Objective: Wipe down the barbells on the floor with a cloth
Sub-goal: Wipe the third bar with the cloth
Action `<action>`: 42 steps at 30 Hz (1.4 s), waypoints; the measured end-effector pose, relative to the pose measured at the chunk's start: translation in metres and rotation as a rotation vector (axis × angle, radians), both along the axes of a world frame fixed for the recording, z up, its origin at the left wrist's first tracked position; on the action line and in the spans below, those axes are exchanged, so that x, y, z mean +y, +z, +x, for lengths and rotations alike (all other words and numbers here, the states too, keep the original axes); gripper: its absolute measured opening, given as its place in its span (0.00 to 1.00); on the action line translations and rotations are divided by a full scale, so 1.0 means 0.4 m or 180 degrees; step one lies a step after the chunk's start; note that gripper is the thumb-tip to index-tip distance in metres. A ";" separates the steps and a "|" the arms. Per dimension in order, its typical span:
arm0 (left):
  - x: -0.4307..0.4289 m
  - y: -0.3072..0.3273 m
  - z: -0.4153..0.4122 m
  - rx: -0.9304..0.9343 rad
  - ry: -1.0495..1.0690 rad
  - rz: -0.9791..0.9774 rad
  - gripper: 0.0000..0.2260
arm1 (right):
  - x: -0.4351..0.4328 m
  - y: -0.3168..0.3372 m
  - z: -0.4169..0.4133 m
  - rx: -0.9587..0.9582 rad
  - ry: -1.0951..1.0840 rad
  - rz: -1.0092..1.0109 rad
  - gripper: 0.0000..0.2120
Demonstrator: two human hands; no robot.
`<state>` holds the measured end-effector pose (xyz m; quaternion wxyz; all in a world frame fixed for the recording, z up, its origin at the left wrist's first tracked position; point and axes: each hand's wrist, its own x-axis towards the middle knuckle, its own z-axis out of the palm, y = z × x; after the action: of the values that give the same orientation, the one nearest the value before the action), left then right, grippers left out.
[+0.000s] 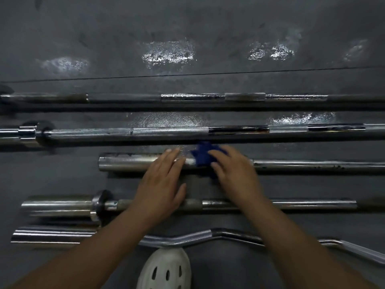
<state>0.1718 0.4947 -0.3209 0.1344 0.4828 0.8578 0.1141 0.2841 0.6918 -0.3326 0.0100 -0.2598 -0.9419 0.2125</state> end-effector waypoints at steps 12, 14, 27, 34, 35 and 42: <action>-0.049 -0.002 -0.015 0.0033 0.0231 -0.0183 0.29 | -0.028 0.017 0.090 -0.0084 -0.1024 0.0078 0.09; -0.051 -0.009 -0.012 -0.0015 0.0255 -0.0241 0.31 | -0.089 0.022 0.067 0.0101 -0.1304 -0.0016 0.10; -0.056 -0.008 0.001 -0.0068 0.0247 -0.0408 0.37 | -0.186 0.039 -0.026 -0.0083 -0.0625 -0.0215 0.15; -0.054 -0.019 -0.003 -0.0012 0.0210 -0.0443 0.39 | -0.030 0.040 0.099 0.0022 0.0080 -0.0235 0.15; -0.051 -0.020 -0.006 -0.0022 0.0221 -0.0446 0.40 | -0.028 0.039 0.116 0.0027 -0.0101 -0.0187 0.16; -0.051 -0.002 -0.015 0.0066 0.0259 -0.0300 0.37 | 0.025 0.013 0.080 0.0163 0.0074 -0.0232 0.20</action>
<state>0.1658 0.4744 -0.3218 0.1433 0.4418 0.8825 0.0739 0.3161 0.7019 -0.3275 0.0222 -0.2435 -0.9360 0.2534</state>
